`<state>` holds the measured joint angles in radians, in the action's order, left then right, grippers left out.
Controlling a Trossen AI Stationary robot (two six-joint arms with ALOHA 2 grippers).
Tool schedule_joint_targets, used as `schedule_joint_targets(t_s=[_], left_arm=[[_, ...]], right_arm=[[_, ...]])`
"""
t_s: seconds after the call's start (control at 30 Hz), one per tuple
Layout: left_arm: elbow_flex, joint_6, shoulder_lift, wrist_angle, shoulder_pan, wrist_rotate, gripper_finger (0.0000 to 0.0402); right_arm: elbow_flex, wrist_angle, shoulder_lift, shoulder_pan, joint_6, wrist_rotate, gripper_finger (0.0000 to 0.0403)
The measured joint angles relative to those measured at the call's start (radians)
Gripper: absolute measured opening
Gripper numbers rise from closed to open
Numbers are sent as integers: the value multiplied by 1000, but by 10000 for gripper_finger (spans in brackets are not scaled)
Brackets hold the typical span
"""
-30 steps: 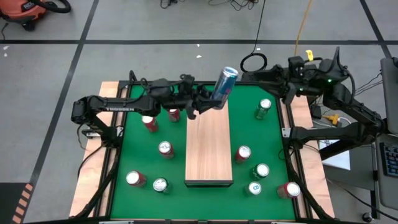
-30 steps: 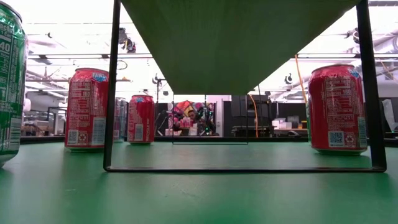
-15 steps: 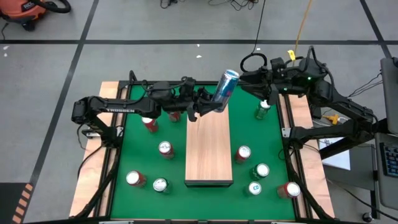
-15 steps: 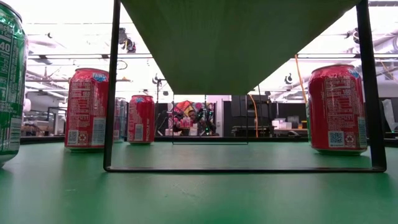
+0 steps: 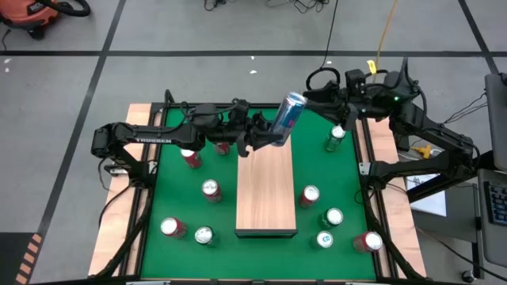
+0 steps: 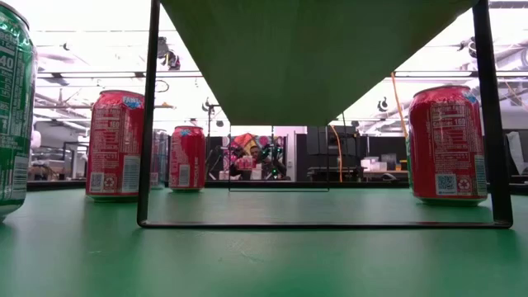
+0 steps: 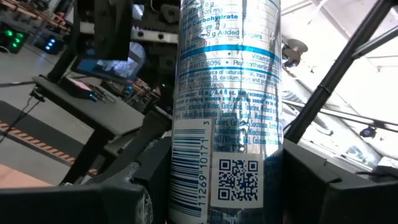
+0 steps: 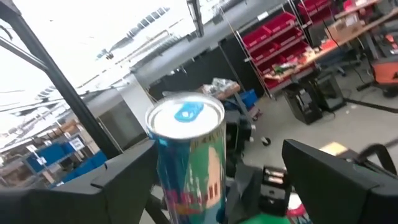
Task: Place canned beverage on shelf
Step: Put the blue soda can on the shelf
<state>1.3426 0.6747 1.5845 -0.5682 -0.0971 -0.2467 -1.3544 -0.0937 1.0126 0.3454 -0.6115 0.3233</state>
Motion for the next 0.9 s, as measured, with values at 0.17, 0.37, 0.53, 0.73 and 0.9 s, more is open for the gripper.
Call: schedule_joint_targets(t_s=[0.17,0.37,0.53,0.73,0.9], left_arm=[[0,-40,0,1,-4,-17,215],[0,-98,0,1,-6,-16,215],[0,-132,0,6,-6,-16,215],[-4,-132,0,12,-7,-17,215],[-8,-131,0,13,-7,-22,215]], right_arm=[[0,23,7,0,-29,7,336],[0,30,39,-15,-28,51,336],[0,125,70,-56,38,73,336],[0,163,99,-86,91,43,336],[0,201,131,-107,104,29,336]])
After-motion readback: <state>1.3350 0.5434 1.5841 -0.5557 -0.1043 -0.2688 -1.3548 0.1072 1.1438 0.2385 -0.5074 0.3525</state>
